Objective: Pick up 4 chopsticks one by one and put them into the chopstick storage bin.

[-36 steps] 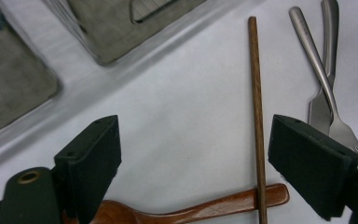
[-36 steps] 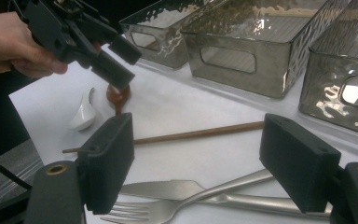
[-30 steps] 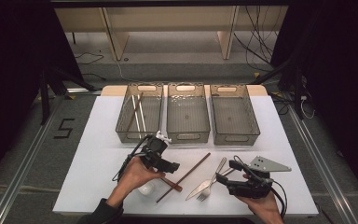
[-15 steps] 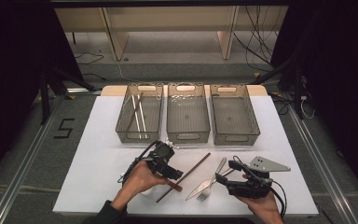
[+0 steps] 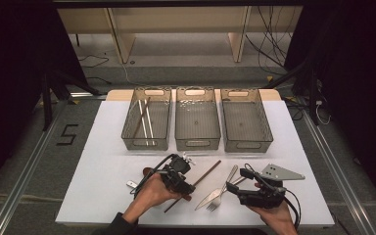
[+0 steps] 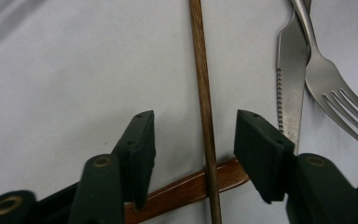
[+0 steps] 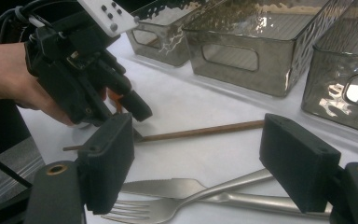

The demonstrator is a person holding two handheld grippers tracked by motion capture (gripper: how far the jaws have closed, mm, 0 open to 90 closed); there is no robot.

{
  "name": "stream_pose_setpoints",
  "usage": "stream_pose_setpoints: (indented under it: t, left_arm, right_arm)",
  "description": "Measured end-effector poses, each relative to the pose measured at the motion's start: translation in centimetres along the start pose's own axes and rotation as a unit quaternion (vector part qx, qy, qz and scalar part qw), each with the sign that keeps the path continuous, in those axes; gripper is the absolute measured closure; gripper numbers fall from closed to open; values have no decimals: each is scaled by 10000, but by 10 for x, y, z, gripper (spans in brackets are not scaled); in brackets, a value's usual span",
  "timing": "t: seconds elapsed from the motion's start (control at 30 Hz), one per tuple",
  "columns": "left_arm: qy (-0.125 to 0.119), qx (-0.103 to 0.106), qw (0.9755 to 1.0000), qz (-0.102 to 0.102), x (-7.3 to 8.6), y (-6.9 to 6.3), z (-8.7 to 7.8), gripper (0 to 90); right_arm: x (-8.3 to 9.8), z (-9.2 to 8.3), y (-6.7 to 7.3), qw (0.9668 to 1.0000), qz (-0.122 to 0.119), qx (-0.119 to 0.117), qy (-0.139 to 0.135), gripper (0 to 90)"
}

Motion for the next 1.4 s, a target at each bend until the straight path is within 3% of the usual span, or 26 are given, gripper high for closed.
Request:
stream_pose_setpoints:
  t: [0.3, 0.53, 0.77, 1.17, 1.4]
  left_arm:
    - [139, 63, 9998, 86, 0, -3, 6, 623]
    - [269, -188, 9992, 221, 1, -6, 10, 713]
    - [327, -388, 9982, 324, 0, -8, 12, 770]
    - [299, -380, 9986, 207, 0, -8, 12, 833]
    - [289, -367, 9986, 242, 0, -8, 12, 841]
  right_arm:
    - [0, 0, 0, 10000, -12, -1, 15, 270]
    - [0, 1, 0, 10000, -16, -5, 17, 270]
    - [0, 1, 0, 10000, -18, 1, 38, 270]
    - [1, 1, 0, 10000, -24, -10, 43, 271]
    - [0, 1, 1, 10000, -33, -8, 39, 271]
Point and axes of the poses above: each handheld gripper's, and its own axes: z roughly forward along the jaws, x roughly out of its underside, y roughly to its left, the point moved 1 cm from there along z, roughly forward along the jaws, and after that the axes turned 15 degrees about x, right-handed, at the moved point
